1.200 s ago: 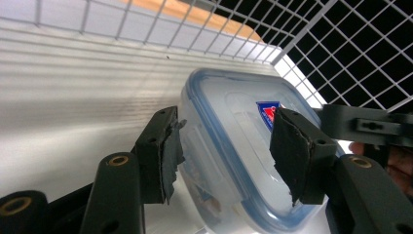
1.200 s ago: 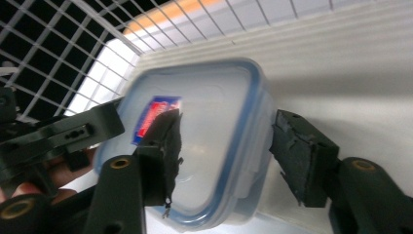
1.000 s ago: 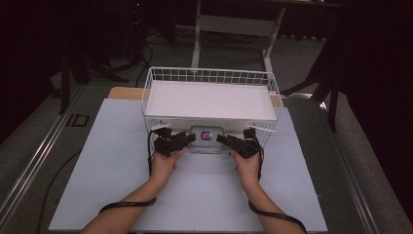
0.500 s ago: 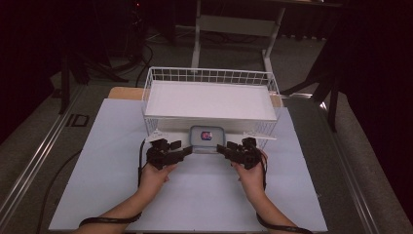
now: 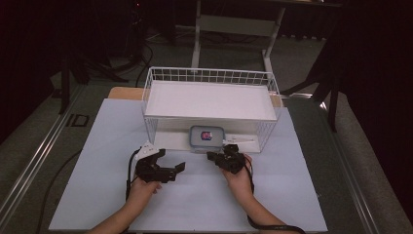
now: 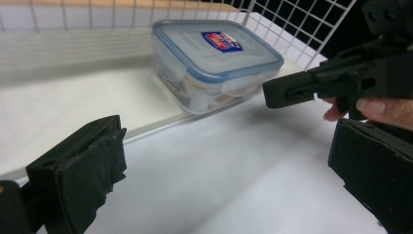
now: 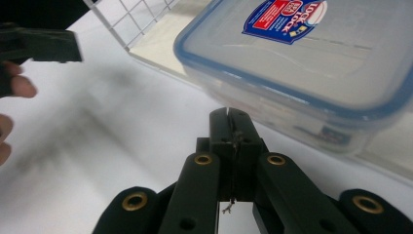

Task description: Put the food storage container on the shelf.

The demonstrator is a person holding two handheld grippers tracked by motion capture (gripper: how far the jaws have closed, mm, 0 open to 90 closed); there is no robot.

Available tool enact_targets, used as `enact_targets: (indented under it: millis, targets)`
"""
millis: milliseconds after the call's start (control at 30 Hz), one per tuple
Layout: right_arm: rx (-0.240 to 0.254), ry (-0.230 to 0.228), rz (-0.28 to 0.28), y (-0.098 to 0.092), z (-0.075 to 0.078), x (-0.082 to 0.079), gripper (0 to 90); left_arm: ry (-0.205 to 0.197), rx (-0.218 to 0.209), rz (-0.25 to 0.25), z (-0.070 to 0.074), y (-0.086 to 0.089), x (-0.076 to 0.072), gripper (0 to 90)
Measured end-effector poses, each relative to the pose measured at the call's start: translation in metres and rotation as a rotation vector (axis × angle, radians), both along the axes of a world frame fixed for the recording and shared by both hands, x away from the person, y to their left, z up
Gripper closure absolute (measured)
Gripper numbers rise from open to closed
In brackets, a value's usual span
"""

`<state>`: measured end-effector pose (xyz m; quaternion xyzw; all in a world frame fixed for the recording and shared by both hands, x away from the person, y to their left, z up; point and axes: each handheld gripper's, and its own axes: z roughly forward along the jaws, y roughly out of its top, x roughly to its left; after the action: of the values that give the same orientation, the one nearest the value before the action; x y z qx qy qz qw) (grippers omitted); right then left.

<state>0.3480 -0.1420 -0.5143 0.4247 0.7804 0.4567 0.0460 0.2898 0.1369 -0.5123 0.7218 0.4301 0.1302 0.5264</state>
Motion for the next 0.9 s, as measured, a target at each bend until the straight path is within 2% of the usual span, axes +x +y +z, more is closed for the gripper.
enact_targets:
  millis: [67, 167, 267, 333, 400, 467, 533, 633, 667, 900]
  targets:
    - [-0.007, -0.004, -0.008, 0.003, -0.001, 0.004, 90.0, -0.010, 0.026, -0.012, -0.002, -0.002, -0.002, 1.0]
    - [-0.009, -0.010, -0.017, 0.007, -0.002, 0.010, 90.0, -0.017, 0.021, -0.020, -0.004, -0.005, -0.003, 1.0]
    - [0.011, -0.017, -0.035, 0.008, -0.002, 0.016, 90.0, -0.026, 0.025, -0.020, -0.005, -0.006, -0.002, 1.1]
    - [-0.007, -0.031, -0.045, 0.010, -0.002, 0.020, 90.0, -0.021, 0.022, -0.021, -0.006, -0.006, -0.001, 1.1]
    - [-0.011, -0.023, -0.054, 0.012, -0.003, 0.025, 90.0, -0.020, 0.013, -0.015, -0.006, -0.005, -0.001, 1.1]
    - [-0.011, -0.019, -0.054, 0.014, -0.005, 0.029, 90.0, -0.026, 0.023, -0.016, -0.006, -0.006, -0.001, 1.1]
    - [-0.031, -0.031, -0.055, 0.018, -0.007, 0.032, 90.0, -0.028, 0.018, -0.014, -0.006, -0.005, -0.001, 1.1]
    - [-0.028, -0.016, -0.065, 0.022, -0.009, 0.037, 90.0, -0.031, 0.013, -0.009, -0.006, -0.004, -0.001, 1.1]
    - [-0.033, -0.035, -0.061, 0.023, -0.010, 0.040, 90.0, -0.029, 0.014, -0.010, -0.006, -0.004, -0.001, 1.1]
    - [-0.016, -0.025, -0.092, 0.024, -0.015, 0.050, 90.0, -0.029, 0.013, -0.015, -0.007, -0.004, -0.001, 1.1]
